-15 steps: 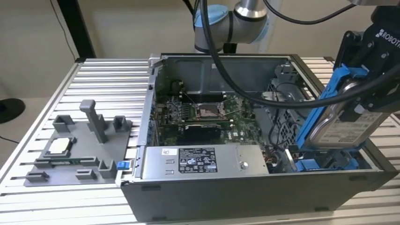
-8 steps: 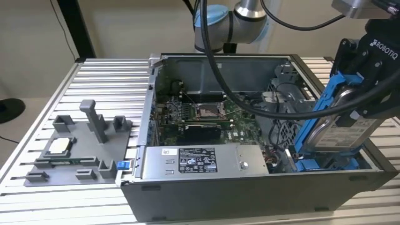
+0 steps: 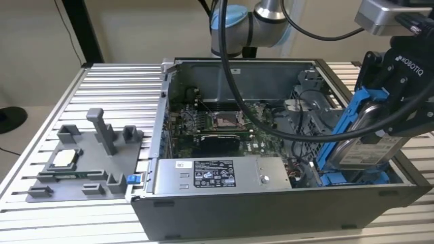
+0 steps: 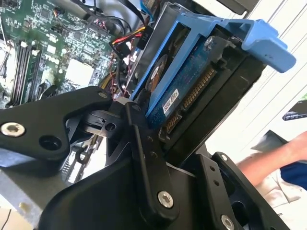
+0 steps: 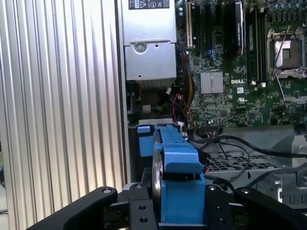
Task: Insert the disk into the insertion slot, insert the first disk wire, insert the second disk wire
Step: 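Insert the disk into the insertion slot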
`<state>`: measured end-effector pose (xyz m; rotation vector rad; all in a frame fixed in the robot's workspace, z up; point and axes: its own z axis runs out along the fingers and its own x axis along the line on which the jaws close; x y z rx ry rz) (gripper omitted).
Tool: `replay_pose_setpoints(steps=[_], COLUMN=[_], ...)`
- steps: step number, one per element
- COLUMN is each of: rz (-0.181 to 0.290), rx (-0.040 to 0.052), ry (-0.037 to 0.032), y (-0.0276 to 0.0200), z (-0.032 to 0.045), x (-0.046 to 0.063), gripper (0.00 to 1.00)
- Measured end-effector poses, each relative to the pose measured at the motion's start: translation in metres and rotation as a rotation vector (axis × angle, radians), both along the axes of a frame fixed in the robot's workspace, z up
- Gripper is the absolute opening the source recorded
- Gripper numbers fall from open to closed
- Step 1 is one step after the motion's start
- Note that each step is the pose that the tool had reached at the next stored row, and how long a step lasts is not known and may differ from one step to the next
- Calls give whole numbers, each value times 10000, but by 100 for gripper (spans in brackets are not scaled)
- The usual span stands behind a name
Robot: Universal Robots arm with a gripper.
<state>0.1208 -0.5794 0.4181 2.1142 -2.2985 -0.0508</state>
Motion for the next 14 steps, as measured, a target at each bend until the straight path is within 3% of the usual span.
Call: replay_pose_setpoints(steps=[14], rz=[0], rx=[1], ry=[2], y=[0], z=[-247], x=[8], gripper=[0])
